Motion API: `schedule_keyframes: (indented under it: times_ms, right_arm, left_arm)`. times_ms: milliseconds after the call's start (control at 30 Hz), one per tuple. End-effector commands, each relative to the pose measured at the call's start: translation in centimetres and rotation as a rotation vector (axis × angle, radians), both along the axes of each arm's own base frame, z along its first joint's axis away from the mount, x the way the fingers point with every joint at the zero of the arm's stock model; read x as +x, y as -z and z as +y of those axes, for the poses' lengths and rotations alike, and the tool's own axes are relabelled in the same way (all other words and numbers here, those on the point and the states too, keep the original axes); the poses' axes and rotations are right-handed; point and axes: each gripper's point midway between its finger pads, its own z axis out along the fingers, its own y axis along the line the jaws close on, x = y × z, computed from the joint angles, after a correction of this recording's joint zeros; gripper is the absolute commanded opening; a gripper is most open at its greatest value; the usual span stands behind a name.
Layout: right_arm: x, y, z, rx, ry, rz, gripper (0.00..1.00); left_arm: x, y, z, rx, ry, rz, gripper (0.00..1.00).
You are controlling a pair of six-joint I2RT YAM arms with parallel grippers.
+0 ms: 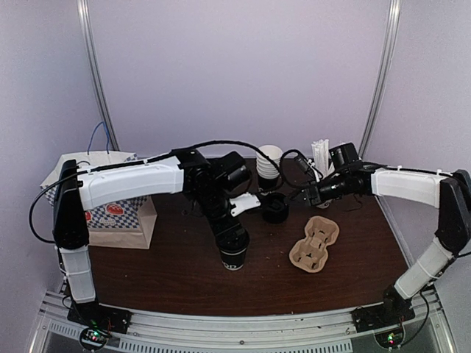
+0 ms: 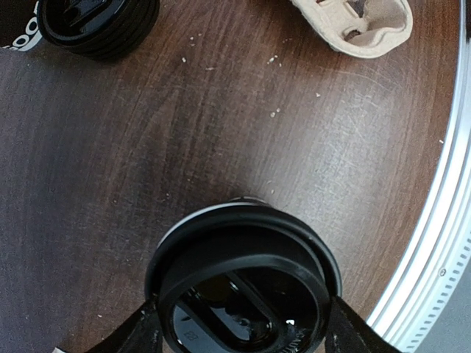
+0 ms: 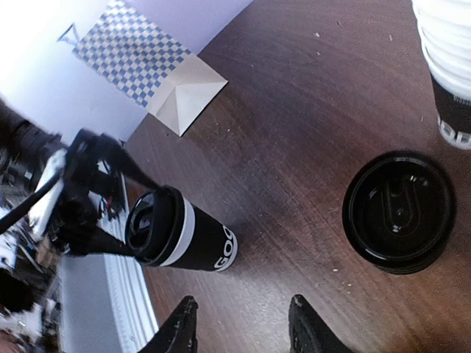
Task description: Pack the takeout coffee
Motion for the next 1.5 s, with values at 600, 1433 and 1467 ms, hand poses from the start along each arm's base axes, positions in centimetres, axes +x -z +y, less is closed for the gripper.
schedule_keyframes:
  times_ms: [600, 1433, 1467]
  right_arm:
    - [-5.0, 6.3, 13.0, 0.142, -0.153, 0.584, 0.35]
    - [-9.6, 8.6, 12.5, 0.078, -0.277, 0.647, 0.26]
    - [-9.8, 8.8, 12.4, 0.071, -0.279, 0.653, 0.26]
  left_arm:
    - [-0.7, 3.1, 0.5, -0.072, -0.081, 0.027, 0.71]
    - [-0.6, 3.2, 1.2, -0.068, -0.093, 0.002, 0.72]
    - [-0.6, 3.2, 1.2, -0.069, -0.097, 0.003, 0.73]
